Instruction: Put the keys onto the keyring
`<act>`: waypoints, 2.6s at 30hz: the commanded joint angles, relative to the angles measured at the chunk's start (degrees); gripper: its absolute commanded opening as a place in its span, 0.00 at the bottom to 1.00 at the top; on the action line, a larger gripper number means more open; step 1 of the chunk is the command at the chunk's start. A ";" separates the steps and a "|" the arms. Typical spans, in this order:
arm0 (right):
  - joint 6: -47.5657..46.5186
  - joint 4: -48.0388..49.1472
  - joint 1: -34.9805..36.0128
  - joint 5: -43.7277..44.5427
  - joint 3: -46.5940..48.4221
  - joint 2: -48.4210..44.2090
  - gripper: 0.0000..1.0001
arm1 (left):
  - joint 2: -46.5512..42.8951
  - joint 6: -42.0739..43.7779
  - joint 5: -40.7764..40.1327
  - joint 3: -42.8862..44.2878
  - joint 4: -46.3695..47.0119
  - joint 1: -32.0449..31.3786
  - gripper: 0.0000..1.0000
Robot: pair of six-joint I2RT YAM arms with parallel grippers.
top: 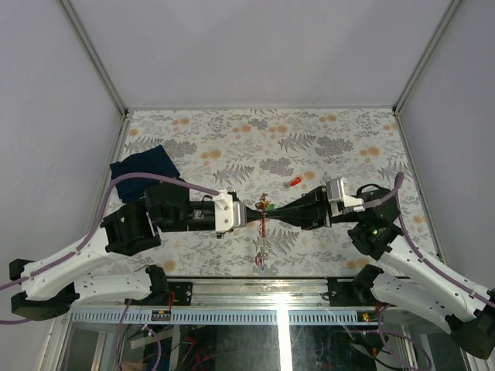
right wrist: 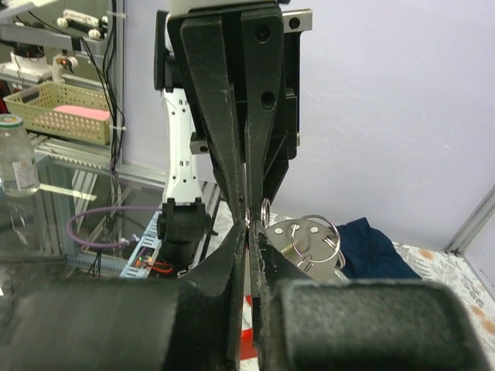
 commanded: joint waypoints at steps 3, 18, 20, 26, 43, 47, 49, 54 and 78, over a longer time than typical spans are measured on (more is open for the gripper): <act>-10.67 -15.77 -0.21 0.93 4.77 -1.09 0.11 | 3.44 2.96 -1.05 7.26 -6.69 -0.25 0.00; -18.25 -28.58 -0.19 1.36 9.26 0.87 0.10 | 12.07 7.11 -5.70 19.47 -22.24 -0.26 0.00; -19.33 -30.07 -0.22 1.64 9.65 1.06 0.11 | 13.65 7.45 -6.50 21.23 -24.45 -0.23 0.00; -20.34 -32.39 -0.15 1.67 9.80 1.54 0.13 | 18.39 7.81 -8.13 26.76 -31.65 -0.23 0.00; -18.89 -30.60 -0.20 1.57 8.37 2.39 0.16 | 26.70 10.04 -10.85 37.44 -45.07 -0.32 0.00; -18.16 -29.60 -0.15 1.57 8.03 2.18 0.19 | 26.67 10.01 -11.38 37.63 -45.49 -0.36 0.00; -17.69 -28.84 -0.20 1.56 7.73 1.98 0.20 | 26.58 9.91 -11.48 37.62 -45.49 -0.29 0.00; -16.72 -27.69 -0.16 1.48 7.28 1.77 0.20 | 26.44 9.46 -11.44 37.60 -45.50 -0.34 0.00; -13.67 -21.91 0.51 1.48 5.42 3.44 0.06 | 26.83 9.52 -10.99 37.29 -44.18 -0.34 0.00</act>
